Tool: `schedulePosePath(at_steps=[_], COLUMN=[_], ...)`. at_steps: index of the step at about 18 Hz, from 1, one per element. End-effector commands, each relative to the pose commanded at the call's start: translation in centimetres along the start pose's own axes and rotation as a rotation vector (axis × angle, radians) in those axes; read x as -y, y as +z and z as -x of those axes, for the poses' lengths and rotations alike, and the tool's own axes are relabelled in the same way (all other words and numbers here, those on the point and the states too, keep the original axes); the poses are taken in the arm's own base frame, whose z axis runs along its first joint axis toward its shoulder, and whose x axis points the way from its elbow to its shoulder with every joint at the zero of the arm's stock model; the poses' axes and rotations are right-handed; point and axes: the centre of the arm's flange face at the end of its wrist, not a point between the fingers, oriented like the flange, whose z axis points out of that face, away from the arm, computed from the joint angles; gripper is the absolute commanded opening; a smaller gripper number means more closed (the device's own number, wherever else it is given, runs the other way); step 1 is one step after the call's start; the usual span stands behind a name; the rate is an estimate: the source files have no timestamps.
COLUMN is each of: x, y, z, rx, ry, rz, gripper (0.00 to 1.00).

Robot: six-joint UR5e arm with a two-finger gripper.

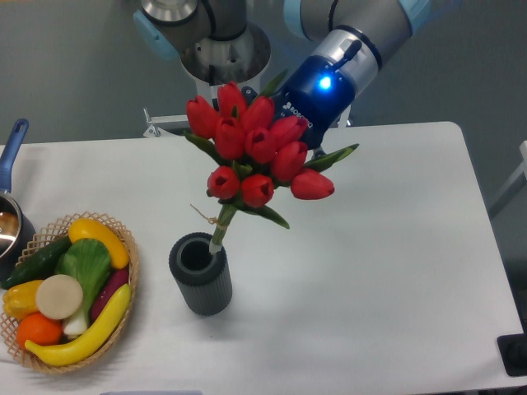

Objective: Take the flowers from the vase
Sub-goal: 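Carry the tulip bouquet up and away from the vase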

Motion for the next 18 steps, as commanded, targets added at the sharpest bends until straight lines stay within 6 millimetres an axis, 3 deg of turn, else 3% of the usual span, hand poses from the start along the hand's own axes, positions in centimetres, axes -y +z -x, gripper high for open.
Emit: schedulePosePath(at_steps=[3,5,10,18], x=[0.5,-0.2,-2.2,-4.3], y=[-2.3,-4.7,-7.5,-9.0], z=[1.9,3.7,6.6,9.1], rx=[0.045,0.087,0.140,0.169], ry=[0.006,0.019,0.049,0.070], rz=[-0.014,-0.024,-0.027,-0.023], gripper=[0.45,0.45,0.45,0.45])
